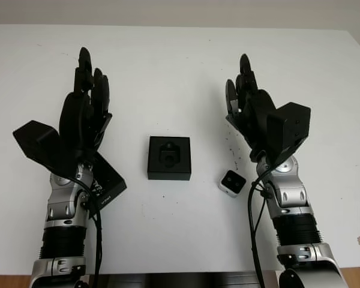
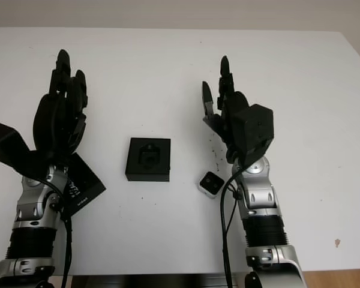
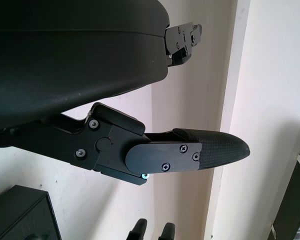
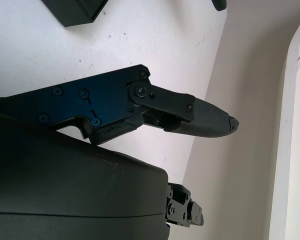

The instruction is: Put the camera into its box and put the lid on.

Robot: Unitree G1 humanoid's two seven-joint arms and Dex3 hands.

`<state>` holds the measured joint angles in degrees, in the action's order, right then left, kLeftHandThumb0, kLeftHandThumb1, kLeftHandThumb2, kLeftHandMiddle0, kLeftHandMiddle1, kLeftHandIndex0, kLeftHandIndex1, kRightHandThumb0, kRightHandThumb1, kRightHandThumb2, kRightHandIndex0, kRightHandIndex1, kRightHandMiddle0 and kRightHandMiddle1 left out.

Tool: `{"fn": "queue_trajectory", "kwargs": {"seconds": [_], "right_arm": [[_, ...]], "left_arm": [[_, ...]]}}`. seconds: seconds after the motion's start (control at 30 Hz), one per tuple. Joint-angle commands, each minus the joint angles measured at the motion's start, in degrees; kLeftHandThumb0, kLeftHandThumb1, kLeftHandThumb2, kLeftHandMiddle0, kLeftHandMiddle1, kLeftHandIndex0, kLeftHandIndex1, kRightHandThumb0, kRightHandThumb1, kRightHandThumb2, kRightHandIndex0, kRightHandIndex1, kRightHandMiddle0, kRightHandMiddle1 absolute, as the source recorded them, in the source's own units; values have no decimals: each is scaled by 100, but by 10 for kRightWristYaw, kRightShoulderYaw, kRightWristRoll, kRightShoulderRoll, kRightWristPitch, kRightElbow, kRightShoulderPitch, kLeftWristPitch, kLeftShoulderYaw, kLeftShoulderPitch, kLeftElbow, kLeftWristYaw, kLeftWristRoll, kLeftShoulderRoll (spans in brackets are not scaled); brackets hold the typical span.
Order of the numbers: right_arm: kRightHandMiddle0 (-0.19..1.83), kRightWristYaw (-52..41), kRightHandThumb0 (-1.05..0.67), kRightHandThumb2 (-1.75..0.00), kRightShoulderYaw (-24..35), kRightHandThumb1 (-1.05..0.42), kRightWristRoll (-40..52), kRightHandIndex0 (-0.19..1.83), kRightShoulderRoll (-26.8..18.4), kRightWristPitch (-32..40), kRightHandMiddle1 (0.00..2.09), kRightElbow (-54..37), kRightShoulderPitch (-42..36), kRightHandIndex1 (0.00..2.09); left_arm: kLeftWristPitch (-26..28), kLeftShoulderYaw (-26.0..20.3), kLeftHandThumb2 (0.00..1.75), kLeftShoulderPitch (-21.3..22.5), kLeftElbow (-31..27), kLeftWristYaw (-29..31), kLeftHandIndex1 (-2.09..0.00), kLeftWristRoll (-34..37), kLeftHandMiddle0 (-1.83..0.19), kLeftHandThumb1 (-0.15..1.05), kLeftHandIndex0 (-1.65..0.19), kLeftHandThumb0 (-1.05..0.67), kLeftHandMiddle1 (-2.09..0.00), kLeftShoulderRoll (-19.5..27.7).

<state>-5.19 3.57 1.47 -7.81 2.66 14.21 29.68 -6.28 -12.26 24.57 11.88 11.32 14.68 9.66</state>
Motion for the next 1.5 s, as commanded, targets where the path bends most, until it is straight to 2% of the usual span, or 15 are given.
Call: {"fn": "queue_trajectory", "kwargs": {"seconds": [0.0, 0.43, 0.57, 0.77, 0.83, 0.93, 1.03, 1.13, 1.2, 1.27, 1.33, 1.47], "right_arm": [[-19, 0, -67, -66, 3, -105, 4, -19, 1, -10, 0, -6, 4, 0], [-19, -13, -66, -64, 2, -105, 4, -19, -7, -5, 0, -12, 0, 0], [-18, -41, -68, -53, 4, -105, 4, -19, -29, -22, 2, -19, 0, 0], [-1, -122, -69, -27, 7, -105, 11, -3, -93, -68, 10, -6, 23, 9], [4, -159, -66, -15, 11, -105, 24, 2, -114, -76, 11, -1, 32, 10], [9, -215, -57, -6, 15, -99, 47, 5, -144, -64, 13, 1, 47, 11], [14, -258, -53, -4, 10, -93, 45, 13, -180, -48, 16, -6, 59, 14], [22, -289, -51, -3, -3, -88, 21, 22, -216, -61, 20, -19, 64, 18], [25, -312, -42, -3, -5, -85, 22, 25, -234, -53, 22, -30, 65, 19], [29, -328, -34, -3, -10, -80, 8, 29, -255, -85, 23, -28, 65, 20], [34, -335, -38, -4, -23, -78, -32, 34, -284, -140, 23, -24, 68, 20], [41, -348, -50, -5, -33, -77, -75, 38, -329, -174, 20, -51, 62, 17]], "left_arm": [[-2, 0, 44, 7, -8, 2, 0, 3, 19, 105, 19, -77, 0, 1], [-17, 2, 47, -1, -4, 4, 0, -5, 19, 105, 19, -77, 0, 3], [-12, 2, 46, 2, -9, 0, 0, -3, 19, 105, 19, -76, 0, 1], [-8, 0, 45, -1, -10, 1, 0, -1, 19, 105, 19, -77, 0, 3], [-8, -1, 46, -4, -11, 0, 0, -3, 19, 105, 19, -77, 0, 5], [-10, -2, 49, -6, -13, 4, 0, -2, 19, 105, 19, -75, 0, 8], [-8, -1, 49, -7, -16, 8, 0, -5, 19, 105, 19, -77, 0, 14], [-5, -1, 49, -8, -22, 8, 0, -3, 19, 105, 19, -77, 0, 17], [-4, -2, 49, -8, -25, 9, 0, -2, 19, 105, 19, -77, 0, 18], [0, -2, 49, -9, -28, 9, 0, -1, 19, 105, 19, -77, 0, 19], [1, -2, 50, -10, -29, 10, 0, 0, 19, 105, 19, -77, 0, 19], [-1, -3, 51, -11, -29, 13, 0, 1, 19, 105, 19, -76, 0, 18]]}}
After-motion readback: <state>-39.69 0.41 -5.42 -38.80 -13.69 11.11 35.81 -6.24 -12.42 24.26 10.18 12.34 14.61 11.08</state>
